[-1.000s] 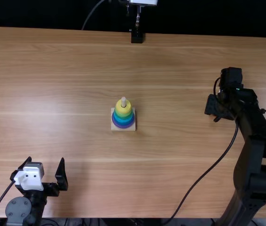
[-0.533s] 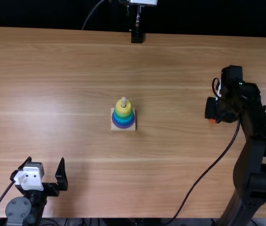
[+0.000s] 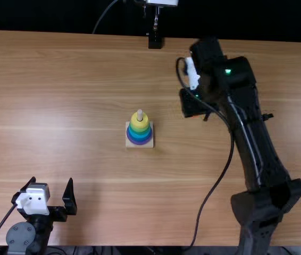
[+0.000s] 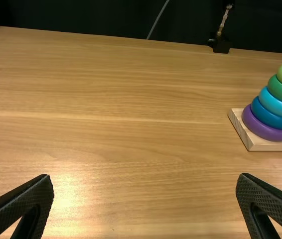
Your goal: Build the Hanoi tower: stack the rings onto the peg from bottom to top in this color order: purple, dark blue, light blue, dark green, light green, yellow, orange.
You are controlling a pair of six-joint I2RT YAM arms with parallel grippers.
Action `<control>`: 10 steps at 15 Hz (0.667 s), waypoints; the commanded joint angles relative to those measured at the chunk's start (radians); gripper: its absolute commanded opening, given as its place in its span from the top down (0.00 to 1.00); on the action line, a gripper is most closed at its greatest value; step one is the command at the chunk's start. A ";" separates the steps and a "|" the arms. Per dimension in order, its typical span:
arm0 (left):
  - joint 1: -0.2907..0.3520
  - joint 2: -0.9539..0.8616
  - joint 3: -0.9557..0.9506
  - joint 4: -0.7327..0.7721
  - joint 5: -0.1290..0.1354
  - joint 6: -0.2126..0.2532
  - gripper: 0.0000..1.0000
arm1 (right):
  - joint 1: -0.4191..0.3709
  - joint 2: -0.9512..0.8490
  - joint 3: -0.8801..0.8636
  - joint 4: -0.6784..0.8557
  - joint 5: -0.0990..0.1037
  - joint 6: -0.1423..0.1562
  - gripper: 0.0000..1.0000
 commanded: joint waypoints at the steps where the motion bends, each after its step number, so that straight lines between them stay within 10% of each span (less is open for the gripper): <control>1: -0.004 -0.012 -0.104 -0.080 0.004 0.008 0.00 | 0.047 -0.004 0.121 -0.019 -0.008 -0.015 1.00; 10: -0.004 -0.012 -0.104 -0.080 0.004 0.008 0.00 | 0.254 0.113 0.289 -0.078 -0.008 -0.004 1.00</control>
